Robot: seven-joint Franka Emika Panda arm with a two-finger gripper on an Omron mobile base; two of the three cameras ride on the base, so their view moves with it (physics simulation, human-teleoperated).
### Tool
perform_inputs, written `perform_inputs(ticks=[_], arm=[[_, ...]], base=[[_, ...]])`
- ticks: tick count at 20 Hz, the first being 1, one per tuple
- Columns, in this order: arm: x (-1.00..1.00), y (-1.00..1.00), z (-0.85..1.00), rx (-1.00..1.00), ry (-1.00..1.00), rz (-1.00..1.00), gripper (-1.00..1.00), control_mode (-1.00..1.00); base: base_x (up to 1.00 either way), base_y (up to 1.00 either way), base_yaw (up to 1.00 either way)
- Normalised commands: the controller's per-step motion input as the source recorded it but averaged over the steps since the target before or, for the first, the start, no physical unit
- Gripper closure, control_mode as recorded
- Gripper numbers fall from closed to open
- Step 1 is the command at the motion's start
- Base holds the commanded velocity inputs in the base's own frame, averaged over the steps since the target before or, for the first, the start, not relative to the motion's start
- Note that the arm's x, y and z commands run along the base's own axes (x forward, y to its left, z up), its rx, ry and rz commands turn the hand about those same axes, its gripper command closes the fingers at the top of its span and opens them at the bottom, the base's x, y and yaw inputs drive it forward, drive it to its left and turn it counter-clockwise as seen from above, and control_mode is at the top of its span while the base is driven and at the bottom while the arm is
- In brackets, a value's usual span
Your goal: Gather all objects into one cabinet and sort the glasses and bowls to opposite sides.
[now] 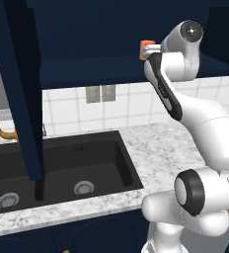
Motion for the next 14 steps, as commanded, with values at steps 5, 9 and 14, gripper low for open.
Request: perform_inputs(ticks=[5,9,14], arm=[[0.75,-0.12,0.0,0.03,0.0,0.0,-1.0,-1.0],[0.58,-0.23,0.0,0.05,0.0,0.0,-1.0,-1.0],[0.13,-0.02,0.0,0.01,0.01,0.0,-1.0,-1.0]], base=[[0.0,0.0,0.0],[0.0,0.0,0.0],[0.0,0.0,0.0]])
